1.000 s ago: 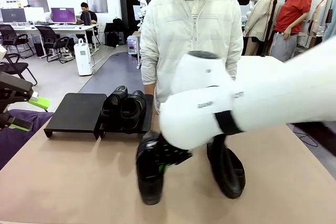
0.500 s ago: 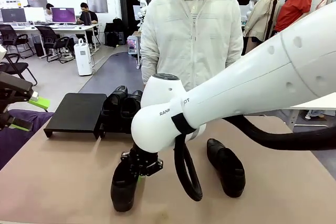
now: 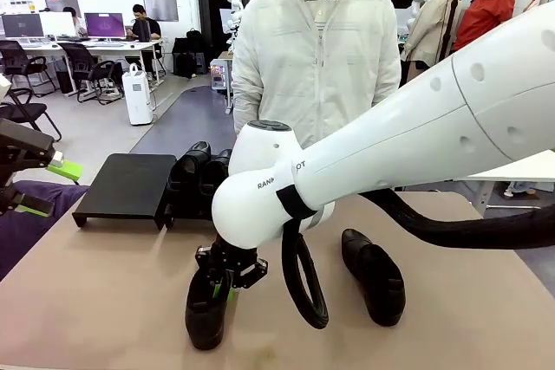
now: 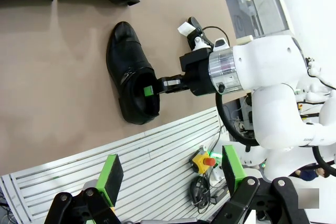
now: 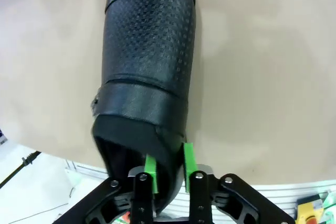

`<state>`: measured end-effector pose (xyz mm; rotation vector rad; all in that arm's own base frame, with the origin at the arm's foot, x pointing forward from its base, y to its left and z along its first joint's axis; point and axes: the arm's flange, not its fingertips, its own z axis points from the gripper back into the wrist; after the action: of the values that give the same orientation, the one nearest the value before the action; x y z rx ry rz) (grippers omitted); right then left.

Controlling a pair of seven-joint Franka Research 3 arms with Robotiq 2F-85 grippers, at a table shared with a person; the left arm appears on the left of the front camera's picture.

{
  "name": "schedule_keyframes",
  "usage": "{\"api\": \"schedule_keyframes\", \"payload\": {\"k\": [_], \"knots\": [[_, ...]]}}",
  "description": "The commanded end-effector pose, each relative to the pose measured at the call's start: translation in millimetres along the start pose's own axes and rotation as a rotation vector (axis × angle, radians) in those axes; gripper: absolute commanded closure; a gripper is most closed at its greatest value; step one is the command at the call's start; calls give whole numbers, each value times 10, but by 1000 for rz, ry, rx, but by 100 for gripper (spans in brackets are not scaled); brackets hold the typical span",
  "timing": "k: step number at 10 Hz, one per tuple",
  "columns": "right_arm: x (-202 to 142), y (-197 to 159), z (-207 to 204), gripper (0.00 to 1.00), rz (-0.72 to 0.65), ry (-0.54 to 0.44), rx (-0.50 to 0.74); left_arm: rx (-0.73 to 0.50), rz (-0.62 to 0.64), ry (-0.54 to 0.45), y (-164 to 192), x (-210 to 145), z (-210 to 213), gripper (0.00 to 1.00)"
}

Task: Organize the shoes by placing them on the stand.
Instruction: Pick up one Shoe and place it in the middle of the table.

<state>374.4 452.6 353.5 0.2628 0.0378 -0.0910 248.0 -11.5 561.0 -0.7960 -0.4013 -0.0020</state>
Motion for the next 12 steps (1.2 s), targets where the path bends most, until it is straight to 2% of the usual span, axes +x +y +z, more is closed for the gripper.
{"api": "schedule_keyframes", "payload": {"k": [1, 4, 5, 6, 7, 8, 9, 10, 11, 12], "knots": [[-153, -48, 281, 0, 61, 14, 19, -24, -15, 0, 17, 15, 9, 3], [-437, -593, 1151, 0, 152, 54, 17, -24, -15, 0, 17, 15, 9, 3], [-439, -929, 1470, 0, 178, 90, -3, -24, -15, 0, 17, 15, 9, 3], [-414, -1344, 1782, 0, 245, 165, 46, -24, -15, 0, 17, 15, 9, 3], [-370, -1886, 2114, 0, 307, 189, 160, -24, -15, 0, 17, 15, 9, 3], [-318, -2393, 2361, 0, 297, 168, 283, -24, -15, 0, 17, 15, 9, 3], [-319, -2857, 2517, 0, 267, 105, 400, -24, -15, 0, 17, 15, 9, 3], [-361, -3260, 2621, 0, 171, 2, 449, -24, -15, 0, 17, 15, 9, 3], [-463, -3636, 2698, 0, 167, -82, 541, -24, -15, 0, 17, 15, 9, 3], [-524, -3882, 2714, 0, 92, -133, 549, -24, -15, 0, 17, 15, 9, 3]]}}
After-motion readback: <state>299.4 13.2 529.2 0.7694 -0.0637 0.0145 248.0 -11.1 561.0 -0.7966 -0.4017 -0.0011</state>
